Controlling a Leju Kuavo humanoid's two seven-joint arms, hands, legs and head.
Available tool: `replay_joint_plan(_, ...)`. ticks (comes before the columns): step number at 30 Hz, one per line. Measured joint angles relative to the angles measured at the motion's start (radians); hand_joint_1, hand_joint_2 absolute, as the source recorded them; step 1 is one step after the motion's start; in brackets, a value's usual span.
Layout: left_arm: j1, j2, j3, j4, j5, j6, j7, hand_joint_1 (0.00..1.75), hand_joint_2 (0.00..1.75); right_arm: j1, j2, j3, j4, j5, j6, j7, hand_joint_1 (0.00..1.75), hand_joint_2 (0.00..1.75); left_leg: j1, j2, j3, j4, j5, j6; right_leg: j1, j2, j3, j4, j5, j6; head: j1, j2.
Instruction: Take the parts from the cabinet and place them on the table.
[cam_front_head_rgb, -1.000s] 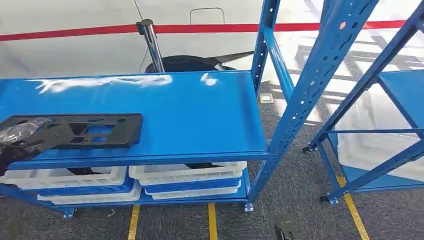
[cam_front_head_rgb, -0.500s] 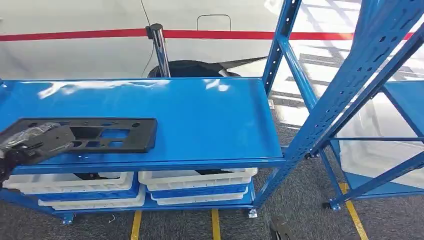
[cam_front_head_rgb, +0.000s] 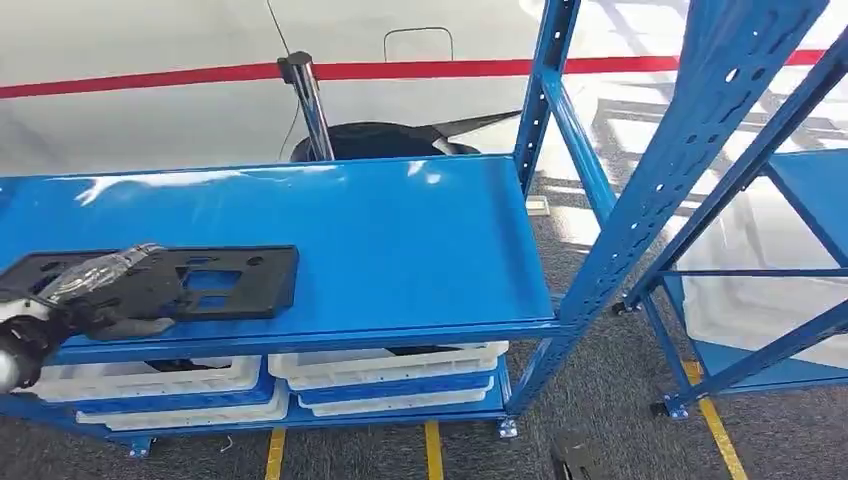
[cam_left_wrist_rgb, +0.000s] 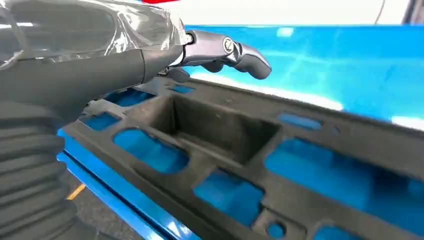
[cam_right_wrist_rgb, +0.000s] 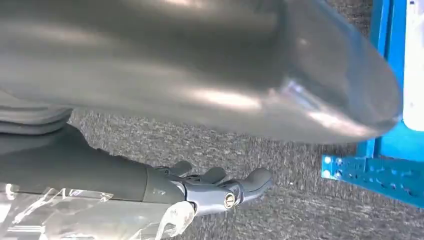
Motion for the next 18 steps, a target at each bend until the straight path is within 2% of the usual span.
replay_joint_plan(1,-0.001,-0.003,-0.007,-0.003,-0.014,-0.003,-0.001,0.0,1.75,0.0,0.001,0.002,0.0,-0.001,0.0,0.0,0.0,0.0,0.003,0.0,0.029,-0.074,0.045,-0.004,-0.003,0.0,0.002,0.002,-0.002,0.004,0.0,0.0)
replay_joint_plan(2,-0.004,-0.005,-0.014,-0.005,-0.031,-0.007,-0.001,0.0,1.75,0.0,0.001,0.004,0.0,-0.002,0.0,0.0,0.0,0.0,0.006,0.002,0.073,-0.174,0.096,-0.011,-0.007,0.001,0.003,0.006,-0.006,0.01,0.0,0.0)
replay_joint_plan(3,-0.007,-0.008,-0.025,-0.005,-0.053,-0.013,-0.001,0.0,1.75,0.0,0.0,0.006,0.0,-0.002,0.0,0.0,0.0,0.0,0.013,0.007,0.112,-0.26,0.13,-0.016,-0.006,0.002,0.002,0.01,-0.01,0.018,0.0,0.0)
replay_joint_plan(4,-0.011,-0.008,-0.035,-0.005,-0.072,-0.021,0.0,0.0,1.75,-0.001,0.0,0.007,0.0,-0.003,0.0,0.0,0.0,0.0,0.005,0.001,0.124,-0.287,0.127,-0.007,0.0,0.003,-0.001,0.024,-0.018,0.026,-0.002,0.0)
replay_joint_plan(5,-0.007,-0.009,-0.041,-0.006,-0.086,-0.026,0.001,0.0,1.75,-0.002,0.0,0.009,0.0,-0.003,0.0,0.0,0.0,0.0,0.006,0.0,0.123,-0.285,0.128,0.006,-0.001,0.003,-0.001,0.02,-0.018,0.029,0.0,0.0)
replay_joint_plan(7,-0.004,-0.011,-0.059,-0.006,-0.118,-0.037,0.006,0.0,1.75,0.0,0.0,0.016,0.0,-0.006,0.0,0.002,0.0,0.0,0.0,-0.001,0.122,-0.284,0.127,0.02,-0.004,0.003,0.001,0.017,-0.018,0.037,0.0,0.0)
replay_joint_plan(9,-0.006,-0.012,-0.071,-0.006,-0.147,-0.045,0.01,0.0,1.75,0.0,0.0,0.018,0.0,-0.01,0.0,0.003,0.0,0.0,0.004,-0.001,0.127,-0.289,0.133,0.035,-0.008,0.002,0.0,0.029,-0.031,0.047,0.001,0.0)
replay_joint_plan(10,-0.005,-0.012,-0.074,-0.006,-0.161,-0.048,0.01,0.0,1.75,0.0,0.002,0.019,0.0,-0.011,0.0,0.003,0.0,0.0,0.003,0.0,0.128,-0.288,0.132,0.039,-0.009,0.0,-0.023,0.083,-0.068,0.052,0.002,0.0)
replay_joint_plan(12,-0.003,-0.013,-0.084,-0.006,-0.195,-0.055,0.008,0.0,1.75,-0.001,0.003,0.022,0.0,-0.012,0.0,0.004,0.0,0.0,0.001,0.0,0.128,-0.288,0.13,0.043,-0.011,0.0,-0.112,0.267,-0.151,0.057,0.002,0.0)
replay_joint_plan(13,-0.001,-0.014,-0.088,-0.006,-0.212,-0.056,0.003,0.0,1.75,0.001,0.003,0.023,0.0,-0.014,0.0,0.005,0.0,0.0,-0.001,-0.001,0.129,-0.287,0.129,0.045,-0.01,0.0,-0.15,0.343,-0.172,0.058,0.002,0.0)
replay_joint_plan(14,0.0,-0.017,-0.09,-0.006,-0.231,-0.056,-0.003,0.0,1.75,0.003,0.003,0.026,0.0,-0.017,0.0,0.006,0.0,0.0,-0.002,-0.002,0.132,-0.287,0.127,0.047,-0.01,0.0,-0.163,0.36,-0.162,0.057,0.002,0.0)
replay_joint_plan(15,0.002,-0.019,-0.093,-0.006,-0.251,-0.056,-0.006,0.0,1.75,0.005,0.003,0.029,0.0,-0.021,0.0,0.007,0.0,0.0,-0.002,-0.004,0.136,-0.288,0.125,0.049,-0.01,0.0,-0.149,0.329,-0.134,0.054,0.002,0.0)
replay_joint_plan(16,0.003,-0.022,-0.096,-0.006,-0.268,-0.055,-0.01,0.0,1.75,0.005,0.002,0.032,0.0,-0.023,0.0,0.007,0.0,0.0,-0.002,-0.006,0.141,-0.288,0.123,0.05,-0.01,0.0,-0.112,0.257,-0.094,0.051,0.002,0.0)
replay_joint_plan(17,0.004,-0.023,-0.1,-0.006,-0.287,-0.051,-0.013,0.0,1.75,0.005,0.002,0.033,0.0,-0.025,0.0,0.007,0.0,0.0,-0.002,-0.009,0.146,-0.288,0.12,0.048,-0.01,0.0,-0.064,0.157,-0.05,0.045,0.002,0.0)
replay_joint_plan(18,0.009,-0.024,-0.102,-0.006,-0.305,-0.046,-0.016,0.0,1.75,0.004,0.002,0.037,0.0,-0.029,0.0,0.007,0.0,0.0,-0.002,-0.01,0.151,-0.288,0.117,0.044,-0.01,0.001,-0.014,0.06,-0.019,0.039,0.002,0.0)
